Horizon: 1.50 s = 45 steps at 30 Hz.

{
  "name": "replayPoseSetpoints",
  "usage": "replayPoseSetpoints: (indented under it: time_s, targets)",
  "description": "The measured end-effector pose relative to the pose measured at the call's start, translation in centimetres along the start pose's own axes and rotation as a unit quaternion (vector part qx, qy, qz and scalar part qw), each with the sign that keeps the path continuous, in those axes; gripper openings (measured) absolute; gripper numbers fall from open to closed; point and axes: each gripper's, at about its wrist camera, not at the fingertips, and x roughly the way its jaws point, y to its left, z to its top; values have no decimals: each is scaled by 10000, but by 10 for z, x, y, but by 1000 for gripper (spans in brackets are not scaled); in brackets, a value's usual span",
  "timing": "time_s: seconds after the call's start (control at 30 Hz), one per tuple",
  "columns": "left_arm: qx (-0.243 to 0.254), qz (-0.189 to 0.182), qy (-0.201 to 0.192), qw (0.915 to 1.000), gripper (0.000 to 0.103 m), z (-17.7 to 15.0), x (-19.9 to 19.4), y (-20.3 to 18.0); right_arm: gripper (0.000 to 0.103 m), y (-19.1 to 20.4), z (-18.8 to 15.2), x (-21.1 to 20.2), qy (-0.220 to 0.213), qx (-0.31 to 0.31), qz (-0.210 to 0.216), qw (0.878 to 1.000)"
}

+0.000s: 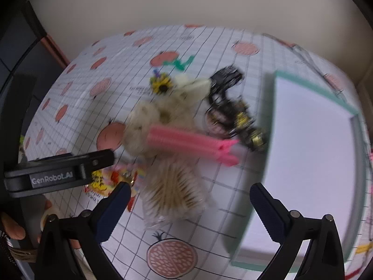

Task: Organize objects
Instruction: 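Move left tool toward rainbow ring while right tool approaches cotton swab bag, then close left tool on rainbow ring while right tool closes on cotton swab bag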

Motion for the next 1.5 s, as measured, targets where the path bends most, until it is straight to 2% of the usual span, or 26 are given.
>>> replayPoseSetpoints:
  time_s: [0.1, 0.23, 0.3, 0.5, 0.6, 0.73, 0.9, 1.13, 1.5]
  targets:
    - [-44, -31, 150, 9999, 97, -2, 7, 0, 102, 4, -6, 14, 166, -52, -18, 9998]
    - [16, 29, 49, 10000, 94, -4, 3, -2, 102, 7, -9, 20, 190, -128, -24, 9997]
    - [73, -1, 63, 10000, 82, -4, 3, 0, 102, 9, -11, 22, 220, -182, -52, 9996]
    - [147, 57, -22, 9999, 64, -6, 0, 1, 99, 18, -13, 34, 365, -335, -169, 9986]
    - [253, 132, -57, 9996, 53, -8, -3, 0, 91, 21, -13, 36, 399, -408, -201, 9982]
    - [335, 169, -87, 9993, 51, -7, -2, -2, 78, 21, -12, 35, 392, -392, -266, 9981]
    - [358, 187, -130, 9991, 38, -7, -3, 0, 67, 14, -11, 32, 411, -249, -225, 9986]
    - [83, 14, -122, 9999, 36, -5, -2, 13, 61, 11, -10, 30, 437, -189, -188, 9987]
    - [-227, 139, -56, 9996, 36, -3, 4, 29, 60, 10, -9, 31, 461, -187, -181, 9986]
